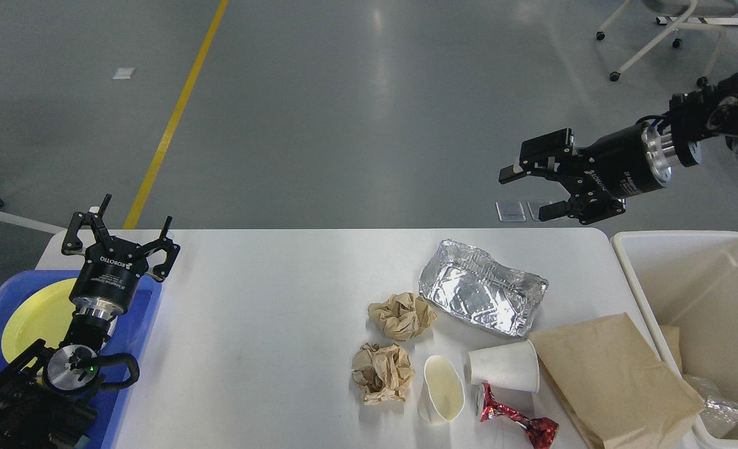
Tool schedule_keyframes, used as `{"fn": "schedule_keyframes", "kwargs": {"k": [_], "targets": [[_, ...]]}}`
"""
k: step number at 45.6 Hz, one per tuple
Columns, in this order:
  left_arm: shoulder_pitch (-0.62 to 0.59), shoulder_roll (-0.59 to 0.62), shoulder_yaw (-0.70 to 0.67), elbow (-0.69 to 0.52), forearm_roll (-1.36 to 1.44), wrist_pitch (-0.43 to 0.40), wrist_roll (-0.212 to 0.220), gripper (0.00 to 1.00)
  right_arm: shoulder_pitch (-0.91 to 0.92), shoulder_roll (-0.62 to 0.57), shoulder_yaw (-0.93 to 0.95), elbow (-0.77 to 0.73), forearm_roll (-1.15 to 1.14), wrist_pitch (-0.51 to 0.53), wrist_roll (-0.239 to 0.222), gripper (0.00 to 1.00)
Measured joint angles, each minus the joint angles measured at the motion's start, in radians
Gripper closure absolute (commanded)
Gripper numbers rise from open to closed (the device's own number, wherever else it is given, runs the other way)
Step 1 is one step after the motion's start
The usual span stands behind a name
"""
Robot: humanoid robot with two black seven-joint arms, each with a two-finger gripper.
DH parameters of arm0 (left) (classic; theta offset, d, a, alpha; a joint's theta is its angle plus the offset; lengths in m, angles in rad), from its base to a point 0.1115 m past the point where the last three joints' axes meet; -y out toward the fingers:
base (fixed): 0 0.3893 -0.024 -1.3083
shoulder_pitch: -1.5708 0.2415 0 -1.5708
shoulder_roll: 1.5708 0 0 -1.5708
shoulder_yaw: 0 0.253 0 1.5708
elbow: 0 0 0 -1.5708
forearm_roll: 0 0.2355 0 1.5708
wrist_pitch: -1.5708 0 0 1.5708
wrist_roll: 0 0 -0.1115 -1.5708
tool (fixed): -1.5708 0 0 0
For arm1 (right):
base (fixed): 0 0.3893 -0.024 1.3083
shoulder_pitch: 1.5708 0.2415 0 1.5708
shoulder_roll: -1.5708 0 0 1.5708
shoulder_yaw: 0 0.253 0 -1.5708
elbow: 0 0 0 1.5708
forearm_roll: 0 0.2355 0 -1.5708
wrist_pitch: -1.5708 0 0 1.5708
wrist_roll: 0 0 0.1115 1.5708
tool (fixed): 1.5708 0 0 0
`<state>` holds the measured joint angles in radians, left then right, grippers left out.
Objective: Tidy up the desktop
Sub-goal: 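Raise the right gripper up and away from the bin, then lower the right gripper onto the brown paper bag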
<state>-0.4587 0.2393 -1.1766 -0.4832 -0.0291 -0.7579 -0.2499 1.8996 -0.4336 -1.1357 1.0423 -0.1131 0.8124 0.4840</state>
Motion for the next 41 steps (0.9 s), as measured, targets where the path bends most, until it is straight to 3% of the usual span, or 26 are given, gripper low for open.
{"fn": "schedule_keyframes", "kwargs": {"k": [4, 7, 9, 10, 16, 19, 25, 41], "targets": [[0.000, 0.000, 0.000, 0.000, 0.000, 0.000, 0.000, 0.04, 0.086, 0.062, -0.071, 0.052, -0.002, 0.019, -0.042, 0.00], [0.000, 0.000, 0.000, 0.000, 0.000, 0.000, 0.000, 0.04, 0.151, 0.093, -0.094, 0.100, -0.001, 0.032, -0.133, 0.00], [0.000, 0.000, 0.000, 0.000, 0.000, 0.000, 0.000, 0.04, 0.195, 0.109, -0.100, 0.139, 0.008, 0.038, -0.221, 0.00], [0.000, 0.000, 0.000, 0.000, 0.000, 0.000, 0.000, 0.04, 0.242, 0.120, -0.103, 0.185, 0.033, 0.040, -0.323, 0.00], [0.000, 0.000, 0.000, 0.000, 0.000, 0.000, 0.000, 0.04, 0.373, 0.134, -0.106, 0.320, 0.106, 0.034, -0.568, 0.00], [0.000, 0.000, 0.000, 0.000, 0.000, 0.000, 0.000, 0.04, 0.448, 0.133, -0.107, 0.397, 0.121, 0.030, -0.651, 0.00], [0.000, 0.000, 0.000, 0.000, 0.000, 0.000, 0.000, 0.04, 0.555, 0.115, -0.122, 0.528, 0.127, 0.028, -0.706, 0.00], [0.000, 0.000, -0.001, 0.000, -0.001, -0.001, 0.000, 0.04, 0.578, 0.072, -0.193, 0.605, 0.091, -0.026, -0.709, 0.00]]}}
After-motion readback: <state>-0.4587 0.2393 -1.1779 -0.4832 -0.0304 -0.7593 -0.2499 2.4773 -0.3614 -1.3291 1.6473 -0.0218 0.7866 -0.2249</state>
